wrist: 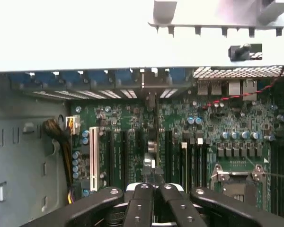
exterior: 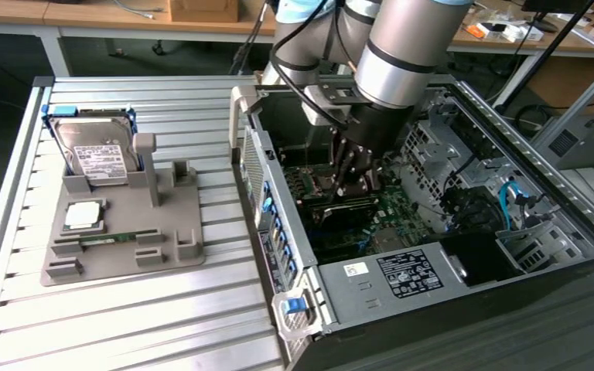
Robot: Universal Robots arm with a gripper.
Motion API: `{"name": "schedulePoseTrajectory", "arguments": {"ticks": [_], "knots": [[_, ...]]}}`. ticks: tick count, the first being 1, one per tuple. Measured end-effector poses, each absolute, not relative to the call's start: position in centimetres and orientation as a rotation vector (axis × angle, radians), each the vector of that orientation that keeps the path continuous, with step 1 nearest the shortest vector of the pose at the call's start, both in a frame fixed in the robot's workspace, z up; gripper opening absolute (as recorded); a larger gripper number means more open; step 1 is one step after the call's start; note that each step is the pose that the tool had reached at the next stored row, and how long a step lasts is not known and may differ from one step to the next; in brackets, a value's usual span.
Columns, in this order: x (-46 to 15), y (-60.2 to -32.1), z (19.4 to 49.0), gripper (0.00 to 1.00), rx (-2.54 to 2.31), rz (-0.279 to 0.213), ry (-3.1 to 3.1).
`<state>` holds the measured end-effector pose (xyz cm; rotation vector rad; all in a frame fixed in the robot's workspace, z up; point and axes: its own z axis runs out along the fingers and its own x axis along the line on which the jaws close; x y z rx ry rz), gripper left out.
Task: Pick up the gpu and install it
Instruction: 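Press down on the gpu until it lock into place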
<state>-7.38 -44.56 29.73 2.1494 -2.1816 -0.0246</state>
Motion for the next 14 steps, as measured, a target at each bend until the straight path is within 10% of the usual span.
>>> {"name": "schedulePoseTrajectory", "arguments": {"ticks": [14], "knots": [[-8.6, -43.8, 28.4, 0.11, 2.149, -0.025, -2.182]]}}
